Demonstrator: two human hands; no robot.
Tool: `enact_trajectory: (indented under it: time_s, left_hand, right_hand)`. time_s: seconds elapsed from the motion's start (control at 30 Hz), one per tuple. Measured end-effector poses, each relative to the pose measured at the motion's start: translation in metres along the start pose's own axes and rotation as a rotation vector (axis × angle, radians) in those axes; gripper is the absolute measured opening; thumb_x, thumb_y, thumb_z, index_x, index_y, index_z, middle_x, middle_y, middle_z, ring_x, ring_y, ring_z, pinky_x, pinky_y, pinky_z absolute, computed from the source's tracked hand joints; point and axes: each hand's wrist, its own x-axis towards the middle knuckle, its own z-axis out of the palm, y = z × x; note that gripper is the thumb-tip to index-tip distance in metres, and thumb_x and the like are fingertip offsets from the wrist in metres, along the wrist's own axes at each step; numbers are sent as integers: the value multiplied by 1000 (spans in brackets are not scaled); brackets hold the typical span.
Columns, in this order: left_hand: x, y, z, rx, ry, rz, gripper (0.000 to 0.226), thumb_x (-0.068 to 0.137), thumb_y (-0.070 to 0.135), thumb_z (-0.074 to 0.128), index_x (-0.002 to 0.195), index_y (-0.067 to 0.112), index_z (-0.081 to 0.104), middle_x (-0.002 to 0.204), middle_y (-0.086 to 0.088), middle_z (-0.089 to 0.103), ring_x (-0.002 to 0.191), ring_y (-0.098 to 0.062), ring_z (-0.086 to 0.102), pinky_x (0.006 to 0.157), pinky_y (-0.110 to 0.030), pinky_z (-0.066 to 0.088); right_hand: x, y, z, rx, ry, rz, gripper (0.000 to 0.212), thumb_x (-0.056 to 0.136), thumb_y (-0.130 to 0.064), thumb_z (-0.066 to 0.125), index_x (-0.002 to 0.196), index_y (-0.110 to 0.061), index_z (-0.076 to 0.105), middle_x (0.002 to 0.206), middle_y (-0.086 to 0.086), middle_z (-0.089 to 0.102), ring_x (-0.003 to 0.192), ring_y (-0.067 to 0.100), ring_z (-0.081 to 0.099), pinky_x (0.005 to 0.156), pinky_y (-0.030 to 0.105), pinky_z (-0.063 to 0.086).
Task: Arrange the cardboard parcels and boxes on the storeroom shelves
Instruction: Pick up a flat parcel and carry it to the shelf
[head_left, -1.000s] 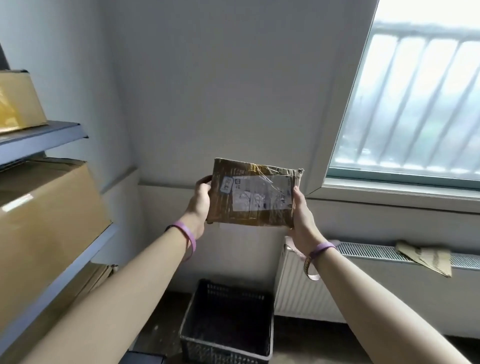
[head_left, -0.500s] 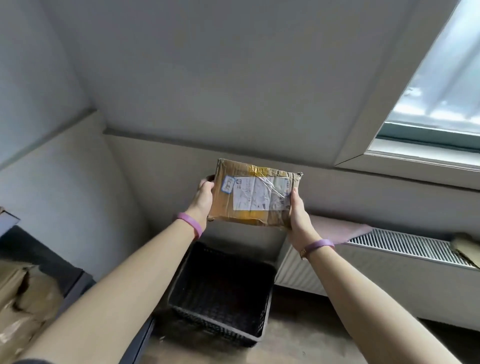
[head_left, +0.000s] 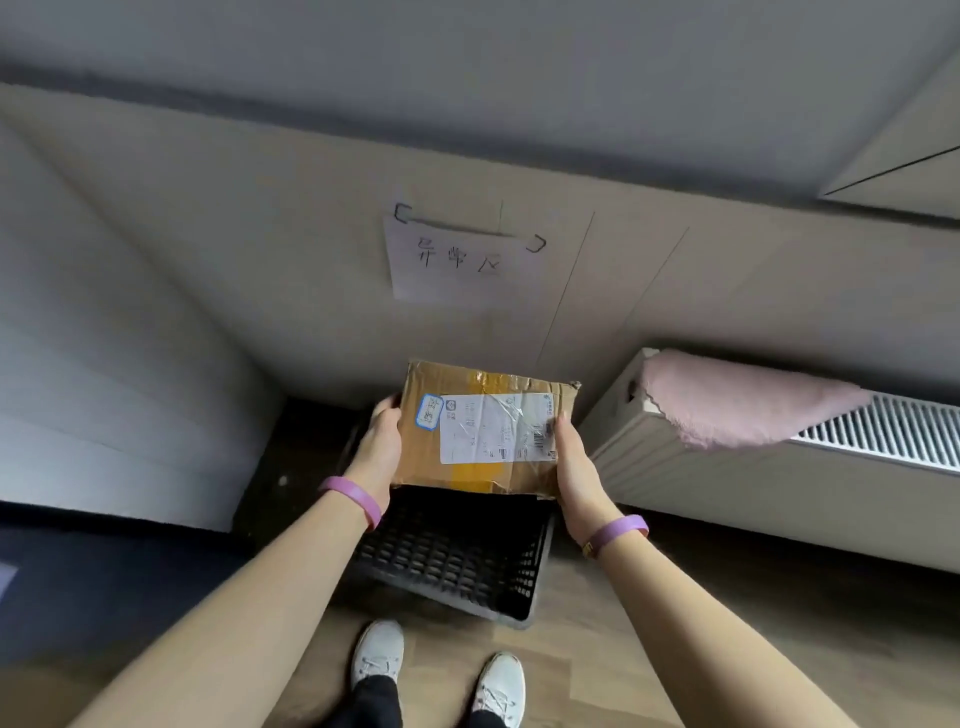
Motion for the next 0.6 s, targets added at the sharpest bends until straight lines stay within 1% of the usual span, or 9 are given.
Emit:
enact_trajectory:
  time_s: [0.1, 0.17, 0.23, 0.3, 0.37, 0.43, 0.5, 0.57, 0.6]
  left_hand:
    - [46, -53, 5, 46, -15, -70, 37, 109, 36, 28, 141, 37, 45, 118, -2, 67, 99, -20, 65, 68, -31, 51]
    - [79, -93, 10, 69, -27, -118, 36, 109, 39, 28, 139, 39, 48, 115, 1, 68, 100, -19, 65, 67, -31, 51]
    - [112, -134, 16, 81, -33, -172, 37, 108, 45, 28, 135, 38, 52, 115, 1, 70, 101, -18, 66, 69, -31, 52]
    - [145, -176, 20, 98, -43, -224, 44, 106, 52, 28, 134, 34, 57, 118, -1, 71, 105, -20, 67, 78, -34, 53]
    - [180, -219, 23, 119, -46, -276, 52, 105, 57, 26, 134, 31, 59, 121, -2, 70, 110, -23, 65, 91, -38, 52]
    - [213, -261, 25, 146, -52, -326, 57, 103, 62, 26, 140, 31, 55, 127, -3, 68, 116, -25, 63, 106, -45, 46]
    - [242, -296, 26, 182, -67, -377, 64, 98, 70, 27, 146, 34, 48, 135, -3, 63, 122, -26, 60, 113, -49, 40]
    - [268, -329, 29, 224, -76, -400, 77, 87, 81, 29, 150, 39, 40, 146, -1, 54, 132, -26, 53, 115, -51, 36]
    - [283, -346, 30, 245, -68, -408, 84, 78, 86, 31, 150, 42, 37, 151, 0, 49, 136, -25, 48, 116, -51, 35]
  right_hand:
    - [39, 53, 7, -35, -10, 66, 45, 80, -78, 35, 104, -53, 64, 132, -10, 61, 125, 15, 55, 115, 44, 36]
    - [66, 91, 10, -45, 22, 128, 50, 89, -74, 34, 121, -46, 59, 137, -9, 57, 125, 14, 54, 115, 40, 35]
    - [95, 133, 10, -48, 54, 166, 52, 100, -64, 30, 139, -35, 48, 138, -10, 52, 123, 11, 50, 108, 31, 33]
    - [120, 174, 13, -75, 53, 230, 56, 101, -62, 28, 143, -30, 45, 135, -12, 51, 121, 11, 48, 104, 29, 32]
    - [144, 216, 18, -66, 59, 301, 62, 98, -67, 28, 145, -28, 45, 138, -10, 52, 125, 13, 49, 110, 34, 33]
    - [166, 259, 24, -65, 85, 363, 65, 98, -68, 27, 146, -26, 43, 139, -7, 52, 127, 16, 48, 111, 36, 33]
    - [185, 300, 32, -48, 107, 411, 69, 96, -71, 25, 146, -27, 42, 141, -7, 51, 129, 17, 47, 113, 39, 32]
    - [204, 337, 41, -36, 135, 439, 74, 92, -77, 24, 147, -29, 41, 145, -9, 48, 134, 18, 43, 117, 43, 29]
    - [214, 356, 44, -25, 151, 449, 76, 92, -77, 24, 147, -28, 41, 145, -10, 46, 134, 16, 42, 117, 41, 28]
